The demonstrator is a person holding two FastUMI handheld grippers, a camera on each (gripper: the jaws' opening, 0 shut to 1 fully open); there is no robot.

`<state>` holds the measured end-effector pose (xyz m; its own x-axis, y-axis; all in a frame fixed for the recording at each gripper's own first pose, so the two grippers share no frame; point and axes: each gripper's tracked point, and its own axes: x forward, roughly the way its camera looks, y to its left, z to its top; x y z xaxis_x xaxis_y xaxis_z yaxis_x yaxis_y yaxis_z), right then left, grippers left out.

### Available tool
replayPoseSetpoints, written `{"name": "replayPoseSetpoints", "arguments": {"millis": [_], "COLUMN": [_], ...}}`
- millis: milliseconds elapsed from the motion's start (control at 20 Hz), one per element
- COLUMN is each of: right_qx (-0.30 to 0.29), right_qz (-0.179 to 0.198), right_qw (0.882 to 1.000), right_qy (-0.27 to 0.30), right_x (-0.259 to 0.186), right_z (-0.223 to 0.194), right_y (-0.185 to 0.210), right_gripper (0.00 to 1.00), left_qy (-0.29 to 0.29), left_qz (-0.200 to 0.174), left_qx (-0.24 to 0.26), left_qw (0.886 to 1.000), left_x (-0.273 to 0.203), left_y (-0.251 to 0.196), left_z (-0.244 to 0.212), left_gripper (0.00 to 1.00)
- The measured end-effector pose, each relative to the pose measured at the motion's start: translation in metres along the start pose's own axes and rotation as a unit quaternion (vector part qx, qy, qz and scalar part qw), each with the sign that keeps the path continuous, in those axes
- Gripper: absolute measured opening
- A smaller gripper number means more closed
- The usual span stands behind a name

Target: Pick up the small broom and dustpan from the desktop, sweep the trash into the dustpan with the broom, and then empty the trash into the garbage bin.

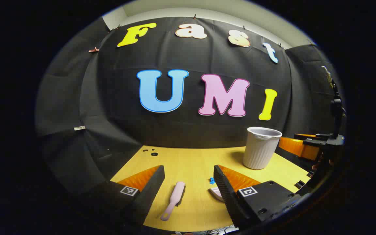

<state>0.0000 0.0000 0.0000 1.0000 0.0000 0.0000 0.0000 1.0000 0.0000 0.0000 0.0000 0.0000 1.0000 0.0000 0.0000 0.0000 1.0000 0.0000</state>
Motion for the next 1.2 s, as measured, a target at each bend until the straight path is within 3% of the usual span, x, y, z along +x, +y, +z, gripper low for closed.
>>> {"name": "replayPoseSetpoints", "arguments": {"millis": [450,900,1200], "right_qx": [-0.001,-0.015,-0.018], "right_qz": [0.043,0.034,0.026], "right_qw": [0.998,0.997,0.994], "right_qy": [0.045,0.072,0.107], "right_x": [0.058,0.049,0.038], "right_z": [-0.034,-0.047,-0.068], "right_y": [-0.006,0.0,0.001], "right_gripper": [0.97,0.97,0.97], "left_qy": [0.032,0.069,0.146], "left_qz": [0.054,0.019,0.011], "left_qx": [-0.024,-0.014,-0.029], "left_qw": [0.998,0.997,0.989], "left_x": [0.044,0.051,0.06], "left_y": [0.016,0.027,0.04], "left_z": [-0.011,-0.038,-0.082], "left_gripper": [0.96,0.96,0.96]}}
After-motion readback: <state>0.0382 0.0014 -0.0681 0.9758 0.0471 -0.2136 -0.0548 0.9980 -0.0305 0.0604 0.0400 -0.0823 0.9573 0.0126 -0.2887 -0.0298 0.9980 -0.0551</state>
